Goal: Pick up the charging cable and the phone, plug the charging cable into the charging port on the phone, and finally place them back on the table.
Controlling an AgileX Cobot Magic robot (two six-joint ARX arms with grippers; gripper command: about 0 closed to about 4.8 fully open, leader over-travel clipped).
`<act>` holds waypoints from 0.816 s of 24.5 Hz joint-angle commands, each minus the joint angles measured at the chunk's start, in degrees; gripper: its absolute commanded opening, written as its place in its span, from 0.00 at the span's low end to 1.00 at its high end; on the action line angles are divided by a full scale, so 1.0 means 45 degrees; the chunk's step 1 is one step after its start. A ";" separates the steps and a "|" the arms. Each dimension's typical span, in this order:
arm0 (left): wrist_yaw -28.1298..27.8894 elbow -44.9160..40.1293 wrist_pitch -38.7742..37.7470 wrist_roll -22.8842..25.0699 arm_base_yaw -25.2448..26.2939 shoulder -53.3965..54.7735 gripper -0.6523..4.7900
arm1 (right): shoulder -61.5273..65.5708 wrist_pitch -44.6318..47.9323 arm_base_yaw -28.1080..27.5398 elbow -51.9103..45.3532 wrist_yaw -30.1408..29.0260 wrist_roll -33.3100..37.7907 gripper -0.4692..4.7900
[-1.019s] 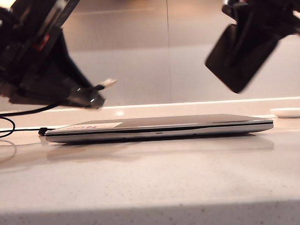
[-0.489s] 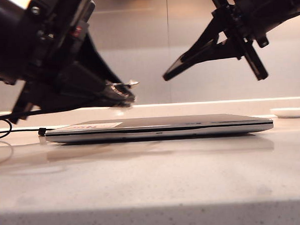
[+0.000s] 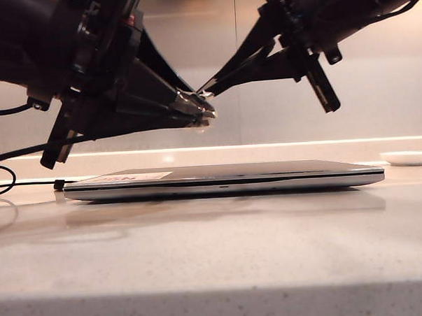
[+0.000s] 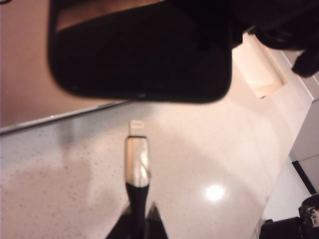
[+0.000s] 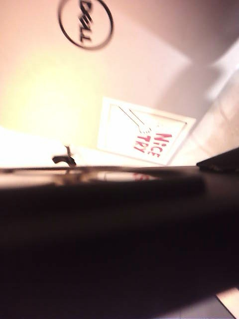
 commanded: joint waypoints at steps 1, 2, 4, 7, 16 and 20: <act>0.0029 0.0034 0.0248 -0.0039 -0.0010 -0.0039 0.11 | 0.0000 0.0539 0.0044 0.0078 0.0000 0.0617 0.08; 0.0029 0.0034 0.0253 -0.0039 -0.0010 -0.0039 0.11 | 0.0019 0.0539 0.0044 0.0078 0.0000 0.0627 0.08; 0.0029 0.0034 0.0253 -0.0039 -0.0010 -0.0039 0.11 | 0.0024 0.0510 0.0044 0.0078 0.0005 0.0627 0.08; 0.0029 0.0034 0.0350 -0.0044 -0.0010 -0.0039 0.11 | 0.0024 0.0491 0.0044 0.0078 -0.0151 0.0646 0.08; 0.0029 0.0034 0.0355 -0.0039 -0.0010 -0.0039 0.11 | 0.0024 0.0408 0.0049 0.0073 -0.0243 0.0874 0.08; 0.0029 0.0034 0.0359 -0.0039 -0.0010 -0.0039 0.11 | 0.0034 0.0403 0.0141 0.0073 -0.0287 0.0865 0.08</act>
